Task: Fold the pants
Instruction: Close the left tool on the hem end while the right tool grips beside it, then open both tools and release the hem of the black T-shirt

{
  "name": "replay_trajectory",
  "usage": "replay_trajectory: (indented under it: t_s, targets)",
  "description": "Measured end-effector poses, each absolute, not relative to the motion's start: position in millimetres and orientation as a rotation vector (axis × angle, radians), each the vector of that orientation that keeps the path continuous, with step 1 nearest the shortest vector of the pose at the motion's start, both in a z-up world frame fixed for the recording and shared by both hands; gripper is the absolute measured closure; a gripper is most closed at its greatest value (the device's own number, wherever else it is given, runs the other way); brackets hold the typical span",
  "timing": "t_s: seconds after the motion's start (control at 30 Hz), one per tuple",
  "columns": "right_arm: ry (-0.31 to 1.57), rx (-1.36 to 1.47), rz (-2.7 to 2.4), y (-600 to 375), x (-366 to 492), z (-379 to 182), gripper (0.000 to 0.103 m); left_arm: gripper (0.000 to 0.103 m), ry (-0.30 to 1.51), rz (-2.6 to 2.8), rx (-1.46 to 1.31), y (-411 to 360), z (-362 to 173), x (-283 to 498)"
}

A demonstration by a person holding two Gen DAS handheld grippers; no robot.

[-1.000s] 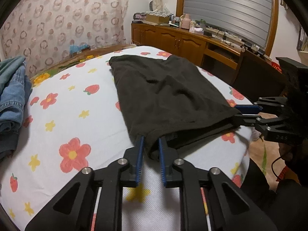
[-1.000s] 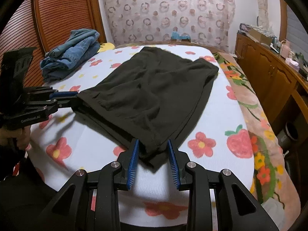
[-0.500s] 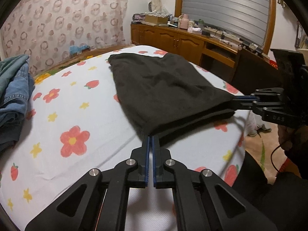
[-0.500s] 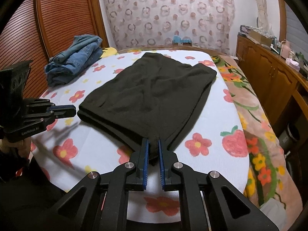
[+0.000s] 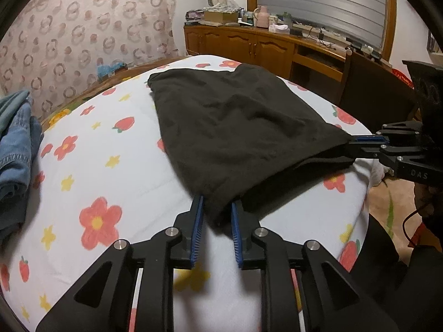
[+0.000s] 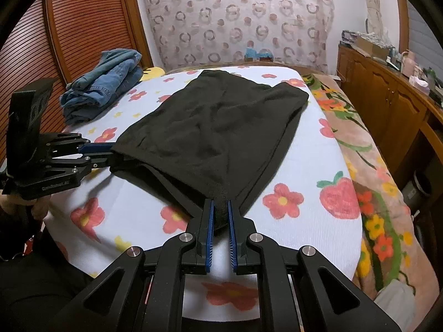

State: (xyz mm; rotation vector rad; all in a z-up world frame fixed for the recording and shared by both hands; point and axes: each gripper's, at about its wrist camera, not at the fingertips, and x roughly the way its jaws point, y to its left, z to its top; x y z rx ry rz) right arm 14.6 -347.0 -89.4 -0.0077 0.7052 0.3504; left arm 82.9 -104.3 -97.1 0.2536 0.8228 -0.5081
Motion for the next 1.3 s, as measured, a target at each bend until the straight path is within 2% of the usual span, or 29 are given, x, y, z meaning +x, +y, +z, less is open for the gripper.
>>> replay_trajectory:
  t_s: [0.2, 0.3, 0.37, 0.93, 1.03, 1.1, 1.17, 1.23, 1.27, 1.3]
  targets:
    - [0.701, -0.003, 0.35, -347, 14, -90, 0.093, 0.08, 0.829, -0.512, 0.199, -100, -96, 86]
    - [0.702, 0.002, 0.351, -348, 14, -90, 0.093, 0.095, 0.811, -0.514, 0.188, -98, -94, 82]
    - [0.703, 0.001, 0.355, -348, 14, -91, 0.093, 0.099, 0.789, -0.515, 0.181, -96, -90, 75]
    - [0.717, 0.003, 0.351, -353, 10, -90, 0.093, 0.099, 0.799, -0.51, 0.188, -89, -89, 57]
    - [0.715, 0.002, 0.353, -353, 9, -88, 0.093, 0.093, 0.798, -0.497, 0.194, -87, -87, 57]
    - [0.714, -0.002, 0.353, -353, 7, -88, 0.093, 0.084, 0.794, -0.489, 0.199, -86, -85, 58]
    - [0.712, -0.009, 0.353, -353, 5, -87, 0.093, 0.064, 0.784, -0.49, 0.187, -84, -82, 59]
    - [0.708, -0.013, 0.357, -353, 3, -87, 0.093, 0.052, 0.772, -0.493, 0.173, -82, -79, 61]
    - [0.707, -0.016, 0.358, -353, 3, -87, 0.093, 0.042, 0.769, -0.49, 0.171, -81, -79, 62]
    - [0.708, -0.019, 0.359, -353, 2, -87, 0.093, 0.037, 0.768, -0.489, 0.166, -81, -78, 64]
